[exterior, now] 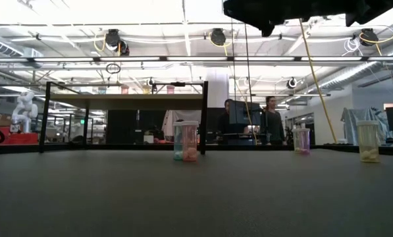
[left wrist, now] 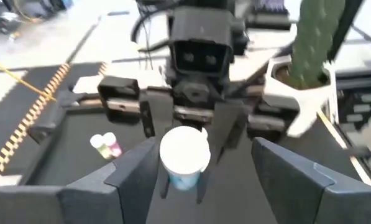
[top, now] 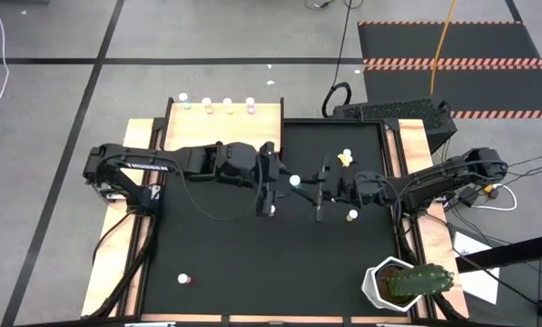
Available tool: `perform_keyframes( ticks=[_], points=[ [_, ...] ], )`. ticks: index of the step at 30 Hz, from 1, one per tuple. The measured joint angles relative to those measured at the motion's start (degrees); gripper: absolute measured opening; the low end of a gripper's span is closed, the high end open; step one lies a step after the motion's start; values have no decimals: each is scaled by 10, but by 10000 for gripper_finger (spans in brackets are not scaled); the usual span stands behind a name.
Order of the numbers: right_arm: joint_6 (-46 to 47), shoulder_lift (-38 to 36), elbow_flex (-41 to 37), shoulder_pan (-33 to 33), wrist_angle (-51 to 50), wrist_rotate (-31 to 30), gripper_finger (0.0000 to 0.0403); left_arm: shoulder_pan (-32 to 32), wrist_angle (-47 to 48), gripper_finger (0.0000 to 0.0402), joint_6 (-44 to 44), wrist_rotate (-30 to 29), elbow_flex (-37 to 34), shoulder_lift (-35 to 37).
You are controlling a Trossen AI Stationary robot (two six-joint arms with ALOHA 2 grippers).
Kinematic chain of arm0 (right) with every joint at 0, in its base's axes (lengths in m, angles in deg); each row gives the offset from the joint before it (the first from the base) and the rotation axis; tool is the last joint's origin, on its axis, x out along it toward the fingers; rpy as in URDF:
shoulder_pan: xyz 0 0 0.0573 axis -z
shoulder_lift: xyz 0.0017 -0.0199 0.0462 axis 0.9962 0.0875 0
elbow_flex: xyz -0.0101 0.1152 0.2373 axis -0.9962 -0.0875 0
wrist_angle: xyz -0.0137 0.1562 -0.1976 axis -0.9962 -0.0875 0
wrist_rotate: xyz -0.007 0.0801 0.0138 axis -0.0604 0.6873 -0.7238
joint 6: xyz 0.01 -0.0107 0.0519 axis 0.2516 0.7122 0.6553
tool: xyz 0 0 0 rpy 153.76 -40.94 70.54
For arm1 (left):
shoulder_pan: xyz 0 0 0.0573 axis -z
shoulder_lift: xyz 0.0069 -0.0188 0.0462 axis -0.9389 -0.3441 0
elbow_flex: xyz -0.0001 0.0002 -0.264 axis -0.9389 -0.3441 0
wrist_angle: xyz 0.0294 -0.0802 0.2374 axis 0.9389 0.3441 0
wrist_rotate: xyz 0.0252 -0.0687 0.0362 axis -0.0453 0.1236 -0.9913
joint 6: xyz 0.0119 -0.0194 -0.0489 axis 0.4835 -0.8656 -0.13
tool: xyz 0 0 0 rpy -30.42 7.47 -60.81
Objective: Pick and place medicine bottles onto shelf by color
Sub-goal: Put the bottom blue pill bottle on the shelf aligned with the blue pill bottle
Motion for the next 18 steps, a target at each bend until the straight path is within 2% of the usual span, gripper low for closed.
perform_keyframes(
  ticks=[12,18],
  points=[
    [-26,0,0,0,30,-2,102,-10,-34,253,-31,-6,0,1],
    [-70,0,0,-1,42,-52,102,-11,-46,252,-61,-16,0,-10]
  ],
)
